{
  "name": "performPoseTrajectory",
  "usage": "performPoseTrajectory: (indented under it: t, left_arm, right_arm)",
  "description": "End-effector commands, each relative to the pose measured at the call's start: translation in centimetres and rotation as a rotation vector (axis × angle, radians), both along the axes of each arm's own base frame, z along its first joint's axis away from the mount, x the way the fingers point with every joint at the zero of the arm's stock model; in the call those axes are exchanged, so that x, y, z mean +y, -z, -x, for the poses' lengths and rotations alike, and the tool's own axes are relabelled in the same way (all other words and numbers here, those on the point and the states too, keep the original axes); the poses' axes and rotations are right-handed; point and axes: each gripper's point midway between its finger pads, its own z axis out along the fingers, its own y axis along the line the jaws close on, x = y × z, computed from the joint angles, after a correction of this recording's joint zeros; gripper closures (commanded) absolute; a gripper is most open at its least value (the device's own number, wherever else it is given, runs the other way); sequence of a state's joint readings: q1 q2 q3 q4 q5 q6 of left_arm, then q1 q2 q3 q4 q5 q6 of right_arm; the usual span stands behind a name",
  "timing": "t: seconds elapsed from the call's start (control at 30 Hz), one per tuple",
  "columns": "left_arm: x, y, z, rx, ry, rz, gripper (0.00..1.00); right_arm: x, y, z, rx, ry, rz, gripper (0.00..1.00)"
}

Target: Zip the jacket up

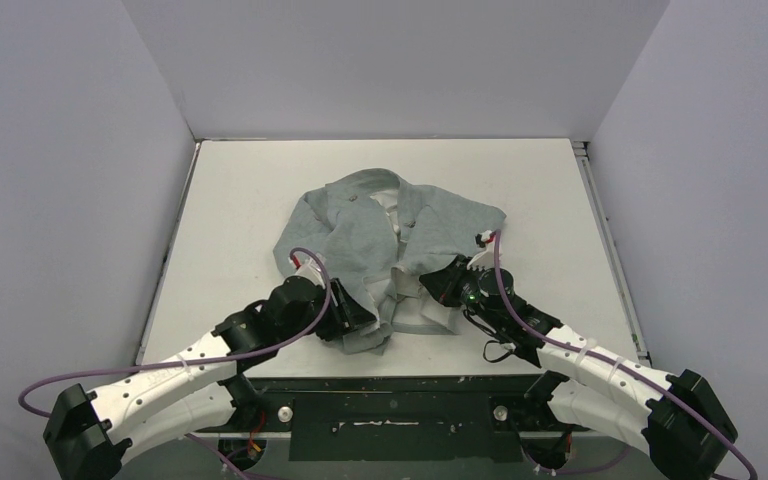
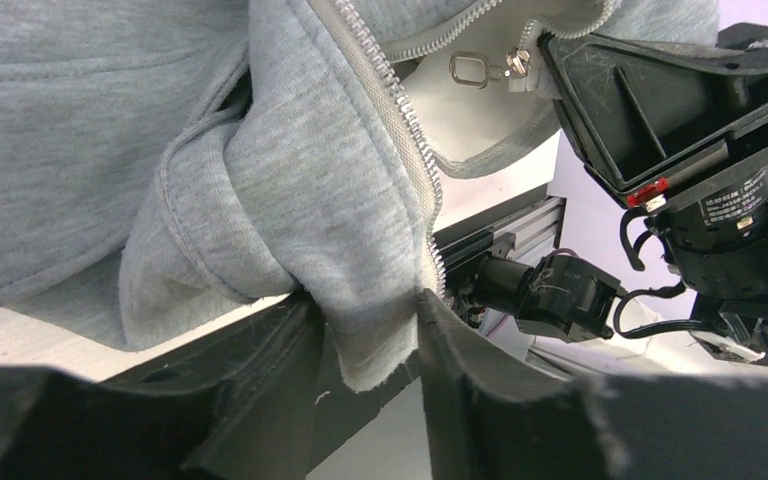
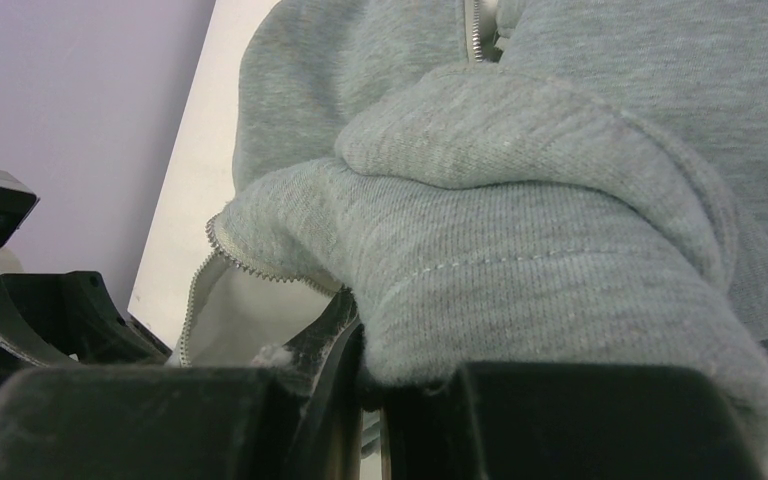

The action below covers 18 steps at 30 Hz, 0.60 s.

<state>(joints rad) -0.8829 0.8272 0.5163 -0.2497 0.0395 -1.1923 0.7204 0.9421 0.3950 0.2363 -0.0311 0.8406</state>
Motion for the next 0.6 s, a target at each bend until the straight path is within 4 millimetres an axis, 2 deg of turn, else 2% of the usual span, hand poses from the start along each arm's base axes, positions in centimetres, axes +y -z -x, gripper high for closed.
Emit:
performPoseTrajectory:
  t: [0.0, 0.07, 0.57]
  left_arm:
    - [-1.17, -1.48, -0.18, -0.035, 0.035, 0.045, 0.55]
    - [-1.29, -1.14, -0.13, -0.025, 0.041, 0.038, 0.57]
    - [-1.50, -1.32, -0.35, -0.037, 0.025, 0.083, 0.91]
  right_arm:
    - [-0.12, -1.27, -0.29, -0.042, 0.005, -0.020, 1.00]
    - [-0.16, -1.32, -0.25, -0.043, 0.005, -0.020, 1.00]
    - [-0.25, -1.58, -0.31, -0.052, 0.008, -0.018, 1.00]
